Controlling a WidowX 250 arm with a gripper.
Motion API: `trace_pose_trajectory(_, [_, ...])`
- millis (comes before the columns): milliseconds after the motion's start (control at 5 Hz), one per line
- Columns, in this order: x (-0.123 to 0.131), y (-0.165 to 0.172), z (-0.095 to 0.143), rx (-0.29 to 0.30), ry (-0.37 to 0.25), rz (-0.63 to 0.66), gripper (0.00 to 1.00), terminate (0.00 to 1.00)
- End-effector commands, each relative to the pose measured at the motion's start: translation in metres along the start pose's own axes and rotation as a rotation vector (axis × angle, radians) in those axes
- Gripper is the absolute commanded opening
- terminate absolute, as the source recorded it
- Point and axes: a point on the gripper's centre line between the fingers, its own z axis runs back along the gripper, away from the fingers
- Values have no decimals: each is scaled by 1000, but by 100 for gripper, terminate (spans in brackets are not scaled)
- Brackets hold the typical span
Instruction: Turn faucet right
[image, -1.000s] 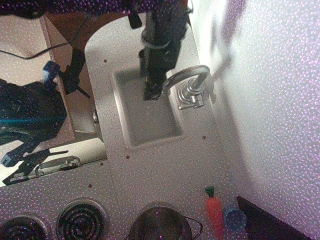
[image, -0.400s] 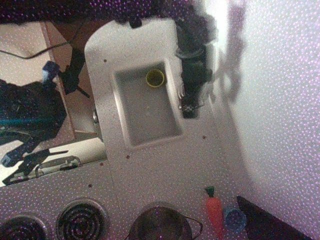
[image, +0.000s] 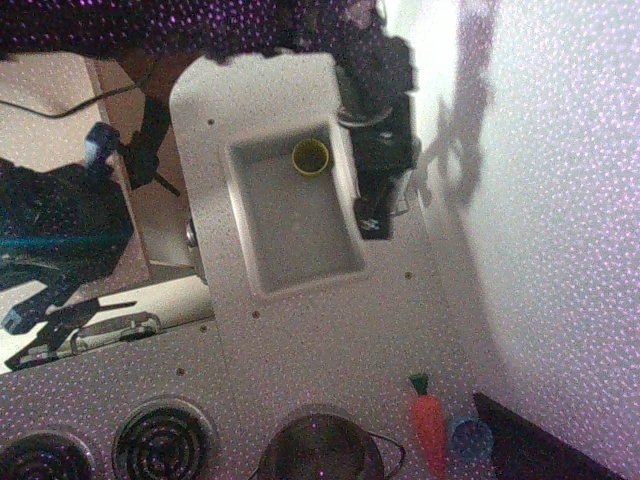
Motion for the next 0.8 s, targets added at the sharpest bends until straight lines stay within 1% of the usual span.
trace_pose_trajectory(0, [-3,4,17,99,15,65,100,0])
trace_pose_trajectory(200, [-13,8,18,111,29,155,100,0])
trace_pose_trajectory(400, [-16,13,9,-20,34,161,100,0])
trace_pose_trajectory(600, [-13,13,4,-35,79,145,100,0])
